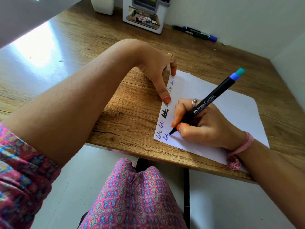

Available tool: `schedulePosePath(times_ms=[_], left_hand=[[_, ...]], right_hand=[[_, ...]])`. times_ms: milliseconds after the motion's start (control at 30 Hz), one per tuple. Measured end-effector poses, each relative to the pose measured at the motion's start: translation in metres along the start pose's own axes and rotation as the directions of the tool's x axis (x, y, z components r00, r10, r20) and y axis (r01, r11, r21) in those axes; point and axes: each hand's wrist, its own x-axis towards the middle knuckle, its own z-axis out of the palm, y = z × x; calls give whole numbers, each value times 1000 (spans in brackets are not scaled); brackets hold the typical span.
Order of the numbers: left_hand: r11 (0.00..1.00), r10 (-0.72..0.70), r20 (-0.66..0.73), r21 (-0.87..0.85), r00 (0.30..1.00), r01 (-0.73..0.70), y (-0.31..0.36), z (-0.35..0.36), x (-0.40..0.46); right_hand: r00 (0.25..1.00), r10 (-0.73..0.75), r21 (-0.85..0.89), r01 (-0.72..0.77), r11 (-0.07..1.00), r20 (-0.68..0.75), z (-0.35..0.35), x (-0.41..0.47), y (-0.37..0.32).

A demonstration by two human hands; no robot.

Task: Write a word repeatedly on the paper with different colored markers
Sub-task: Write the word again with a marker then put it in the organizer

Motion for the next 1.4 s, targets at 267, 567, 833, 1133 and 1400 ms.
schedulePosePath(times_ms=[267, 567, 833, 1133, 1400], left_hand=[[1000, -1, 1, 4, 1000, 1, 1, 0, -1], [1000, -5, -8, 16, 1000, 5, 2, 0, -4], [998, -15, -28, -56, 1000, 13, -1, -3, -3], [882, 80, -34, -463, 996, -87, -30, -8, -5], [668, 140, -111, -723, 984, -177, -47, -6, 1]], right_hand=[[999, -5, -19, 4, 1000, -47, 2, 0, 0], [999, -4, -7, 4, 1000, -52, 2, 1, 1], [987, 38, 285, 8, 959, -157, -3, 6, 7], [944, 211, 443, -80, 893, -255, -52, 44, -17], [795, 363, 506, -84, 859, -485, -52, 60, 17]])
